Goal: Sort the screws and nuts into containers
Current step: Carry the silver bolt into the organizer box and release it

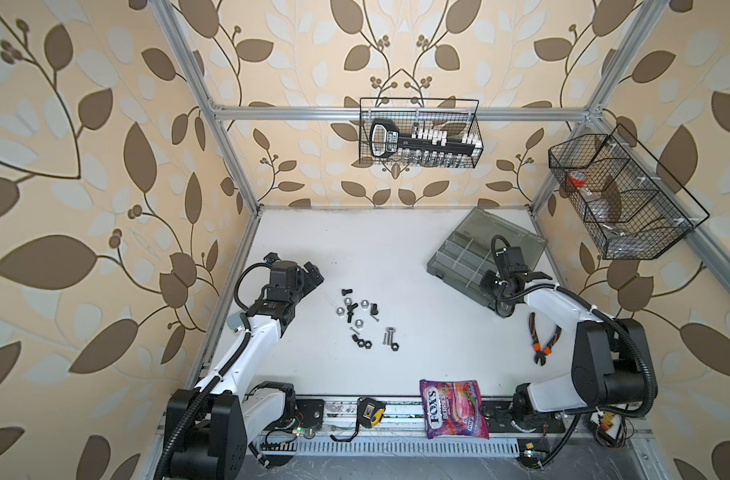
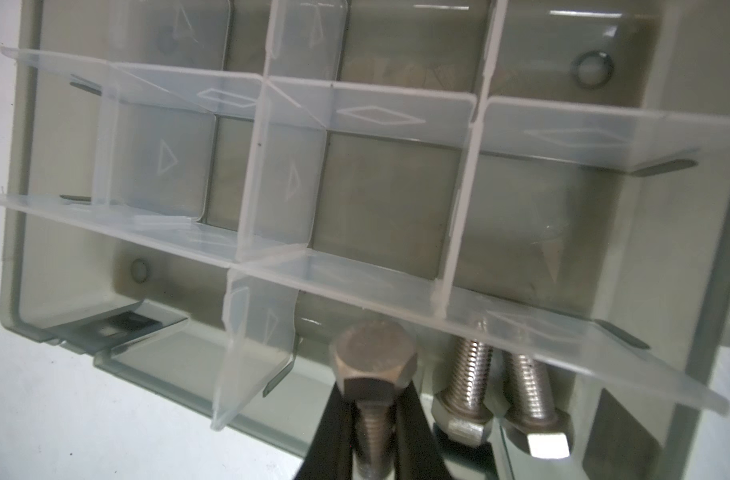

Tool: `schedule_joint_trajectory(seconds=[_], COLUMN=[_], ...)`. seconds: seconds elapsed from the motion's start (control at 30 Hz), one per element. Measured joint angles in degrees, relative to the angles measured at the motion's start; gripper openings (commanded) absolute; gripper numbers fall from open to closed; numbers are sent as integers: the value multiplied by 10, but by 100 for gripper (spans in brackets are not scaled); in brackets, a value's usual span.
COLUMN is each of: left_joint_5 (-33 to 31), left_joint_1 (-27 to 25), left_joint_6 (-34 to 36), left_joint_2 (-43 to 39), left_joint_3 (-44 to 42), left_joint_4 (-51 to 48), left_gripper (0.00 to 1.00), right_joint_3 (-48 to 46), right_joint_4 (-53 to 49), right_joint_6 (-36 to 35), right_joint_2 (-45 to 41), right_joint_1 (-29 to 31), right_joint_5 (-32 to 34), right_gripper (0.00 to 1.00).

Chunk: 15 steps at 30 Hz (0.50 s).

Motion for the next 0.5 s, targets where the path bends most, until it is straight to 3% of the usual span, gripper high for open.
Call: schedule_joint_trajectory(seconds=[0.27, 0.5], left_joint_5=[0, 0], left_joint_1=[0, 0], left_joint_6=[0, 0], left_joint_2=[0, 0], left_joint_3=[0, 0], left_joint_4=[0, 0], left_gripper=[99, 99], right_joint_3=[-9, -12], right_joint_4=[13, 17], right_joint_6=[0, 0], right_joint_2=[9, 22], right_joint_1=[-2, -2], right_joint_5=[-2, -3], right_gripper=[9, 23])
